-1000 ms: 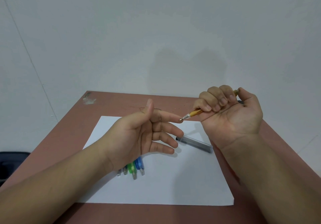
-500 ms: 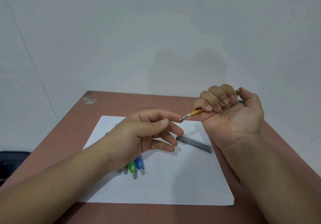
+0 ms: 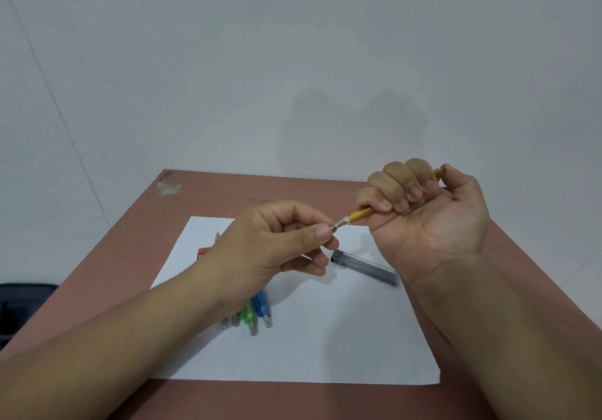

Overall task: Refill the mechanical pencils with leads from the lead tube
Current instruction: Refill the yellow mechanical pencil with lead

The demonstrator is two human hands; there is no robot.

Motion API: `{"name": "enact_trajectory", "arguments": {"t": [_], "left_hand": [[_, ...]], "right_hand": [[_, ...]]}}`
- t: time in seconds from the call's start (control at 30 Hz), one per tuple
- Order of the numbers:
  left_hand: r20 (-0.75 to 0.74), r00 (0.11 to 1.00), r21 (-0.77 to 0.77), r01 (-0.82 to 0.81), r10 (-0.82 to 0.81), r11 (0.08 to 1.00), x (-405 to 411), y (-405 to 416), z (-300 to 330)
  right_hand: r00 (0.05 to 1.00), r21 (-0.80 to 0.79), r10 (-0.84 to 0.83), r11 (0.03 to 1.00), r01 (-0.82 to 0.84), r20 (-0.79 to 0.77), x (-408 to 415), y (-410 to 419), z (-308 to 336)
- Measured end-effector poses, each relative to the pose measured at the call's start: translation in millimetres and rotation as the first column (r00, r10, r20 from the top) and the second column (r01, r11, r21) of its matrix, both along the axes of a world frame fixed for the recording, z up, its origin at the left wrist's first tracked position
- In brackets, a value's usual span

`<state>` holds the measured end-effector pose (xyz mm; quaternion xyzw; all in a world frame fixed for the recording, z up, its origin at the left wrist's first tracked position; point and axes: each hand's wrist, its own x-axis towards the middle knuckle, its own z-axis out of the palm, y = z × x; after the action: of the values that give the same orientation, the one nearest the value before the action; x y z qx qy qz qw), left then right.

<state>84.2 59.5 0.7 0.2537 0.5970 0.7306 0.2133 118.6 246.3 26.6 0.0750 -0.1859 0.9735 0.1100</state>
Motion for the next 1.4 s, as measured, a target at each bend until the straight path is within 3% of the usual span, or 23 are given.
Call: {"name": "enact_trajectory", "arguments": {"t": [1.4], "left_hand": [[-0.033,0.998,0.015,-0.056,0.057,0.998,0.4,0.8,-0.9]], "right_hand": [[1.000,-0.011,-0.020,1.000,0.020,0.009,2.3,-6.8,1.0]]}}
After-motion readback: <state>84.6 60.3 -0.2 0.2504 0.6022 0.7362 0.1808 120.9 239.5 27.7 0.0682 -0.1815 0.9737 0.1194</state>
